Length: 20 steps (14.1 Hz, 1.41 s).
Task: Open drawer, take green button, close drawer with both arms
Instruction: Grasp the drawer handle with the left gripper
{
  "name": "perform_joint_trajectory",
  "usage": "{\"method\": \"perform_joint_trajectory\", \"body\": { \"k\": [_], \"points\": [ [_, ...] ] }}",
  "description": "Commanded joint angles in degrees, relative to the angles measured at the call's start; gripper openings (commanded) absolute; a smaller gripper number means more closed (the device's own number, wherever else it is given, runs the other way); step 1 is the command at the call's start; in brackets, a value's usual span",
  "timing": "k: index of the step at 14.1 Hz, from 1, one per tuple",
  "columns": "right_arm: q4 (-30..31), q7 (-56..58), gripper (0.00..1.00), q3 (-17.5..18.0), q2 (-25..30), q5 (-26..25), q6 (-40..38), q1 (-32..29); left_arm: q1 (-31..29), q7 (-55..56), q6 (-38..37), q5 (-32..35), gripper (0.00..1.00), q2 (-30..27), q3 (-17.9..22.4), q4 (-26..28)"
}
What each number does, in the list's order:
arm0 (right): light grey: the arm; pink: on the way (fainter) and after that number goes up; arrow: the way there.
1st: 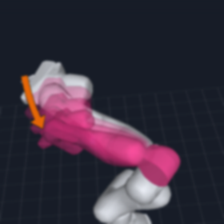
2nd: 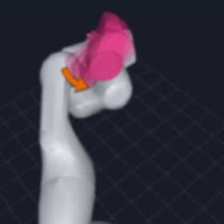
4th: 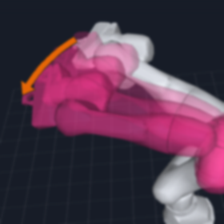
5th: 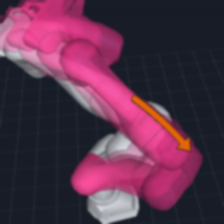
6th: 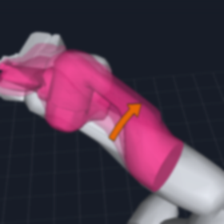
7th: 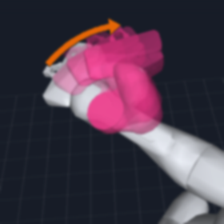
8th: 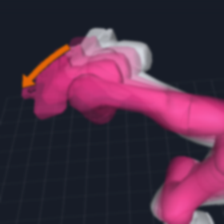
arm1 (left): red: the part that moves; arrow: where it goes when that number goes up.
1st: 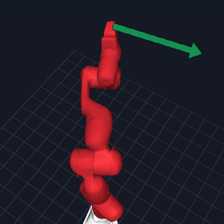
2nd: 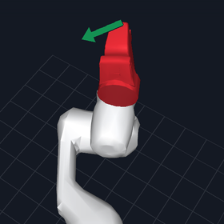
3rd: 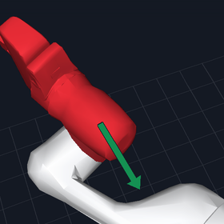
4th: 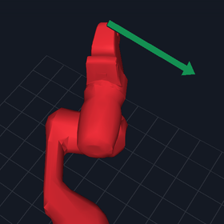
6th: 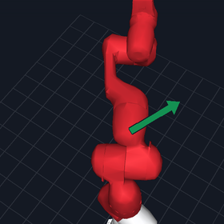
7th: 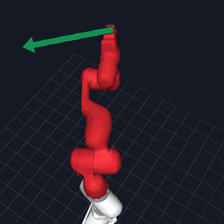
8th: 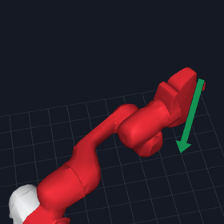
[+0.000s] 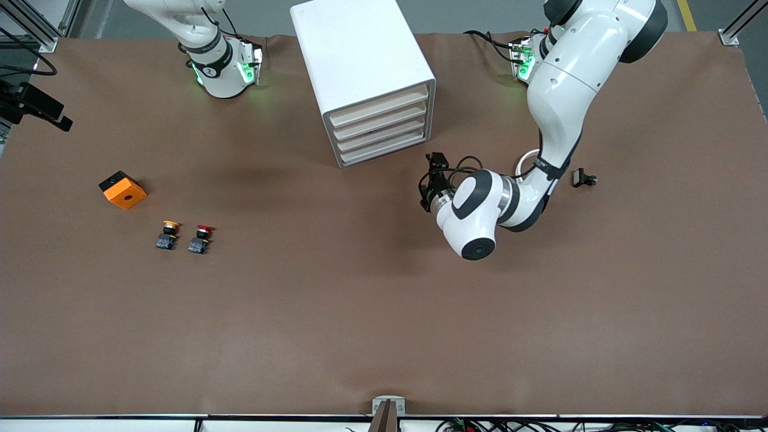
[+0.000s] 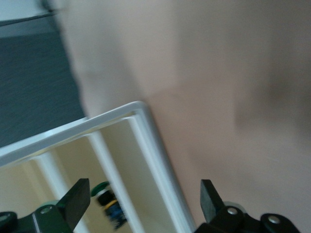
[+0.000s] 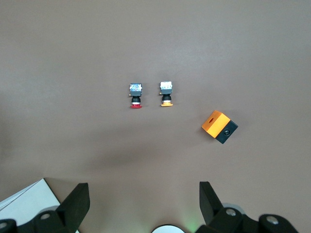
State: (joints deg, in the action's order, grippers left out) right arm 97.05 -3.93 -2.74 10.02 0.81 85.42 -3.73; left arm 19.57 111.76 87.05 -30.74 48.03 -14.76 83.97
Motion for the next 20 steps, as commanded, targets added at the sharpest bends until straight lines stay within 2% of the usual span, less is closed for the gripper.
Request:
{"method": "perform_joint_trajectory", "body": {
  "k": [1, 6, 9, 11, 12, 16, 18, 20],
  "points": [
    [1.0, -0.2, 1.00, 0.3, 1.2, -0.2, 0.5, 0.1, 0.4, 4.4, -4.4, -3.2, 1.00, 1.8, -0.1, -1.3],
    [1.0, -0.1, 1.00, 0.4, 1.2, -0.2, 0.5, 0.0, 2.3, 10.7, -4.6, -8.0, 1.00, 4.7, -0.1, -1.5],
    [1.0, -0.1, 1.00, 0.4, 1.2, -0.2, 0.5, 0.0, 4.5, 10.8, -4.7, -8.3, 0.95, 5.4, 0.0, -0.9],
    [1.0, -0.1, 1.00, 0.4, 1.2, -0.2, 0.5, 0.0, 5.8, 10.8, -4.9, -8.2, 0.87, 5.4, 0.0, 1.3],
    [1.0, -0.1, 1.00, 0.4, 1.2, -0.2, 0.5, 0.0, 6.5, 10.6, -5.7, -8.2, 0.86, 5.4, 0.0, 2.0],
    [1.0, -0.1, 1.00, 0.5, 1.1, -0.2, 0.2, 0.1, 7.4, 10.2, -7.4, -7.8, 0.61, 5.0, -0.1, 4.4],
    [1.0, -0.1, 1.00, 0.4, 1.2, -0.2, 0.1, 0.1, 7.6, 10.2, -8.2, -7.8, 0.38, 5.1, -0.1, 4.5],
    [1.0, -0.1, 1.00, 0.4, 1.1, -0.2, 0.0, 0.0, 7.8, 10.2, -8.4, -7.8, 0.20, 5.1, -0.1, 4.4]
  ]
}}
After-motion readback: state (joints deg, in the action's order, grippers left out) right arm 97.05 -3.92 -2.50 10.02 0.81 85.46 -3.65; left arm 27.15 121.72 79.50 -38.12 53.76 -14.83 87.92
